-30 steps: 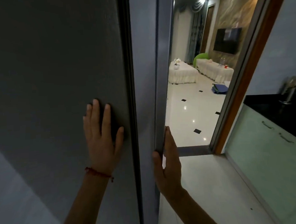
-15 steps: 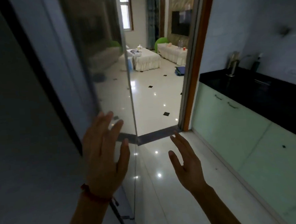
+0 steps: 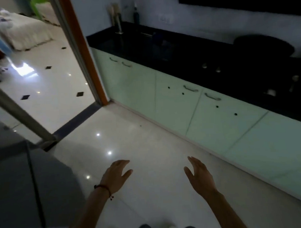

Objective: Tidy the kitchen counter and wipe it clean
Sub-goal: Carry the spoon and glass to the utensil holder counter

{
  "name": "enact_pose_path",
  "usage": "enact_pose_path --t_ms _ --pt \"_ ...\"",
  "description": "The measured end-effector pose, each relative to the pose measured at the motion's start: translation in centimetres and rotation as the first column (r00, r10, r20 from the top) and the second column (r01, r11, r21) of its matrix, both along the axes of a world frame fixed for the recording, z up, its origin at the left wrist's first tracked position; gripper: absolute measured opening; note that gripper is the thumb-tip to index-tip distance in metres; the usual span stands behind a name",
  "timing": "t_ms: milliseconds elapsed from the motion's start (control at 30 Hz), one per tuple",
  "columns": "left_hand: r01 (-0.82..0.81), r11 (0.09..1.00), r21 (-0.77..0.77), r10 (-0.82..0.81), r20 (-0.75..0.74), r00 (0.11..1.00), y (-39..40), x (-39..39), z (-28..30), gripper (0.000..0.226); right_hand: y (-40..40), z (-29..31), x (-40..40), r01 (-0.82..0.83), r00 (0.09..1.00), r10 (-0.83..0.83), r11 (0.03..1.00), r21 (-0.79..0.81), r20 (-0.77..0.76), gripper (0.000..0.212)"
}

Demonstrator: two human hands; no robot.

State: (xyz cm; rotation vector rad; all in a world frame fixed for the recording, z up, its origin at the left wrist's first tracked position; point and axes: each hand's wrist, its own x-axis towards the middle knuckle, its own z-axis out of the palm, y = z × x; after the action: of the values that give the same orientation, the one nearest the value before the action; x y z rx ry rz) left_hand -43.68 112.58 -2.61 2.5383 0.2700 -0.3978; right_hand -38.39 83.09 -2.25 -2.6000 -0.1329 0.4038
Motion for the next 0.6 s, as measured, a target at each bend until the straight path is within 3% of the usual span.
enact_pose_path --t_ms 100,267,533,600 --pt "-0.033 0.991 -0.127 0.014 -0.148 0.989 -4.6 2.1 -3.0 0.046 -6.3 -3.1 -1.0 0.141 0.981 -0.144 0.989 -0.034 -0.128 0.051" --pt "0.047 0.982 -0.181 -0.108 -0.341 0.934 -12.1 7.2 -6.3 0.039 -15.2 -6.7 -4.4 0.461 0.844 -0.46 0.885 -0.065 -0.276 0.048" --pt "0.237 0.966 -0.101 -0.256 -0.487 0.835 -20.9 16.8 -9.4 0.023 -21.2 -10.3 -8.9 0.818 0.462 -0.783 0.558 -0.141 -0.417 0.047" --pt "0.276 0.957 -0.088 -0.283 -0.492 0.823 -23.1 19.1 -9.6 0.034 -21.6 -10.8 -9.4 0.879 0.354 -0.827 0.453 -0.146 -0.437 0.046"
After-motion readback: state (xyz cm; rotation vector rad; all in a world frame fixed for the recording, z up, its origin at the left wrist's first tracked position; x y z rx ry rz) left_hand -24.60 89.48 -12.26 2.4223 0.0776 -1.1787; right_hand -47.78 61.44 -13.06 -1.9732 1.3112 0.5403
